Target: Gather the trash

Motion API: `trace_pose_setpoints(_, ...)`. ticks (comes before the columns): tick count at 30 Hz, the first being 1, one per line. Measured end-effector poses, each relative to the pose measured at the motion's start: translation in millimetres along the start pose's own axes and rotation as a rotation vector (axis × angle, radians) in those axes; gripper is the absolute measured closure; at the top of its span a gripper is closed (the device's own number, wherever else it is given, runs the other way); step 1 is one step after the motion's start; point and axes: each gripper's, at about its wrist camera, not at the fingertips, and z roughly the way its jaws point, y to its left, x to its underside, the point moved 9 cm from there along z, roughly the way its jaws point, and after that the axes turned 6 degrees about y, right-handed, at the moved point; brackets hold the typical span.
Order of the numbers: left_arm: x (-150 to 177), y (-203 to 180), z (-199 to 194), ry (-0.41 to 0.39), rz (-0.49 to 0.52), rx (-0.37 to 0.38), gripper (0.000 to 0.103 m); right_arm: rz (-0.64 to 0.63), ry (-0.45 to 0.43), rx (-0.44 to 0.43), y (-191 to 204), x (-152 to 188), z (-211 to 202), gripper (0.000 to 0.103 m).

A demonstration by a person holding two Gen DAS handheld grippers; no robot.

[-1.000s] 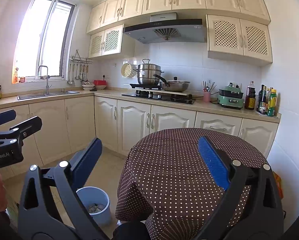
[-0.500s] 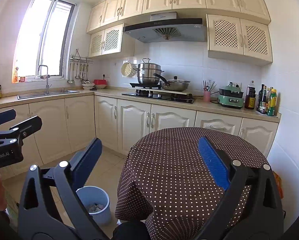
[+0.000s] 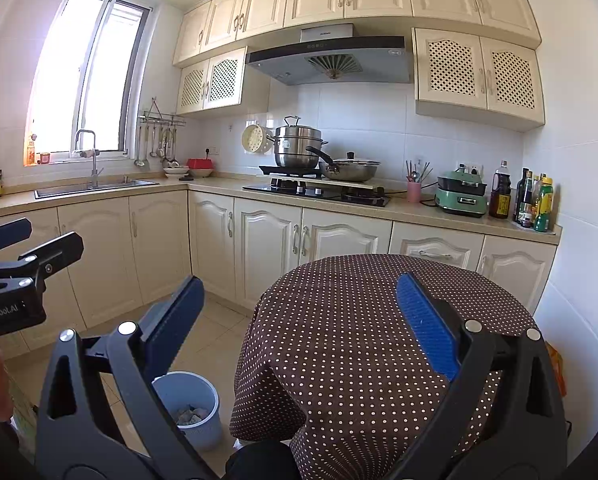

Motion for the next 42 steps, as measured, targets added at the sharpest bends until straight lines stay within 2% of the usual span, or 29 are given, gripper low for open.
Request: trace_pose_setpoints(42, 2.2, -1.7, 0.6, 0.011, 0.001, 0.0, 0.008, -0.012, 0.01, -0.014, -0.8, 0.9, 7.4, 0.008)
